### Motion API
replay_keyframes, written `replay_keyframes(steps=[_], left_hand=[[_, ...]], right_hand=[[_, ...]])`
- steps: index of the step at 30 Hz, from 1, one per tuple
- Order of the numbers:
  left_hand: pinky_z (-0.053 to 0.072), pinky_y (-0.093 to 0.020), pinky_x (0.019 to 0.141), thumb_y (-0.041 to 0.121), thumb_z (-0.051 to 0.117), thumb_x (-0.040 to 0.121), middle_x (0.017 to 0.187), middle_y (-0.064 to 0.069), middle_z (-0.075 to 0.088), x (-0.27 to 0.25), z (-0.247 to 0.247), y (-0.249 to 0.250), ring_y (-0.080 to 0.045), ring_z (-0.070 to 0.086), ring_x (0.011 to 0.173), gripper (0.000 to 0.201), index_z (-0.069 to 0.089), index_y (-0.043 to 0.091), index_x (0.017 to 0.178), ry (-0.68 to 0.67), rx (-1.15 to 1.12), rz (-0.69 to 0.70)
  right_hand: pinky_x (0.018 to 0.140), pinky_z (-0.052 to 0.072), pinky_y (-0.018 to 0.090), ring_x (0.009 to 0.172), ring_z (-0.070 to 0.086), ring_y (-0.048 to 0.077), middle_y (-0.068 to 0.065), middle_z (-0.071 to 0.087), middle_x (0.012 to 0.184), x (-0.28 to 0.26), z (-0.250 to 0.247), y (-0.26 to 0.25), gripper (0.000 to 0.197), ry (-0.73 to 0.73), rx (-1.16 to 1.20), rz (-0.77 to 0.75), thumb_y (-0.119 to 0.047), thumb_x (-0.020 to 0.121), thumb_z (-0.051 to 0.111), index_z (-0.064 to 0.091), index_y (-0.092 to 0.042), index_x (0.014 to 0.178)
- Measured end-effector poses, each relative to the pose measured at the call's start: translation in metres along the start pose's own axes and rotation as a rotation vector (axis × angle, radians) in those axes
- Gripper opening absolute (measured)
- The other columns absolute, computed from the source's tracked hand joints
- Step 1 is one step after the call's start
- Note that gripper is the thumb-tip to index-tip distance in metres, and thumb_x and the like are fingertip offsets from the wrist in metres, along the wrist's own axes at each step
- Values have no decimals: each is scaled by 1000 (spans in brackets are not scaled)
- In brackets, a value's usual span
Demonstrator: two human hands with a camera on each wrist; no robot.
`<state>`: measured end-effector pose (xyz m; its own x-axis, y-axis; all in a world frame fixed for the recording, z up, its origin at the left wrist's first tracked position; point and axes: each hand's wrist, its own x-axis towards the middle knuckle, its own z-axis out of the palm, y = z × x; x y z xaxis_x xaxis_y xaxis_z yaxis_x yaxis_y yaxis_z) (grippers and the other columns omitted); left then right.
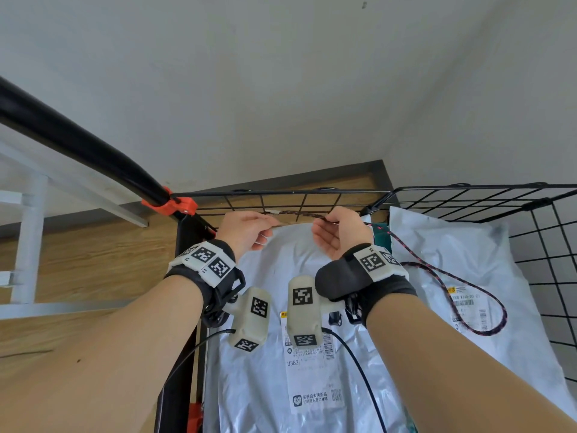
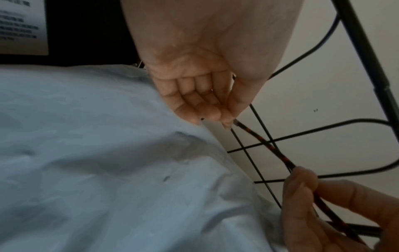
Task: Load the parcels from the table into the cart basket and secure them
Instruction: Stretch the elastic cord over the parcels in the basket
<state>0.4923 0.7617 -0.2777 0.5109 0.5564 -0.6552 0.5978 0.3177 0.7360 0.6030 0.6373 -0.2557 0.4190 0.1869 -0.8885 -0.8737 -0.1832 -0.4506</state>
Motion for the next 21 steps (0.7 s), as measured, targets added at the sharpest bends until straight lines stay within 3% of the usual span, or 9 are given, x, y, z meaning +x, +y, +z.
replay_keyframes(steps=[3,6,9,12,15,19,21], left_hand=[[49,-23,64,9,60,90,71,-5,62,-1,0,1,-13,52,58,11,71,9,93,24,-7,1],[48,-25,66,6,55,93,74,-5,63,-3,0,1,-13,52,60,18,71,12,98,-15,5,43],[47,-22,62,3,51,94,73,-5,63,-4,1,-3,-12,52,57,23,70,12,101,-33,23,48],[47,-21,59,2,49,94,73,-4,64,-3,2,-7,-12,52,56,23,69,10,103,-22,46,47],[47,-22,60,3,49,94,75,-5,64,-3,3,-9,-12,52,57,23,69,10,105,-15,46,47],[48,-22,63,4,48,95,76,-4,65,-3,2,-9,-12,54,60,25,69,10,107,1,38,48],[47,-23,64,3,47,95,76,-4,65,-3,2,-9,-12,54,61,27,69,8,109,-1,42,44]], right_hand=[[53,57,22,55,66,13,4,68,53,-1,0,4,15,-73,42,-17,-4,91,52,60,-2,78],[66,58,26,70,69,18,8,72,73,-3,2,7,9,-172,62,-39,-7,90,57,64,-3,89],[78,57,27,84,67,20,9,69,85,-8,6,8,20,-275,-7,-62,-5,95,47,62,-2,107],[68,57,22,77,65,17,8,66,81,-10,9,11,18,-235,-162,-147,-1,94,48,64,-4,104],[62,58,21,70,67,16,9,67,79,-7,6,10,11,-185,-132,-194,1,89,57,65,-7,91],[82,55,27,95,65,23,15,67,105,-9,3,8,25,-277,-16,-172,-1,95,45,59,-1,116],[84,54,28,99,64,25,18,65,114,-11,3,10,29,-290,20,-183,-2,96,42,57,0,121]])
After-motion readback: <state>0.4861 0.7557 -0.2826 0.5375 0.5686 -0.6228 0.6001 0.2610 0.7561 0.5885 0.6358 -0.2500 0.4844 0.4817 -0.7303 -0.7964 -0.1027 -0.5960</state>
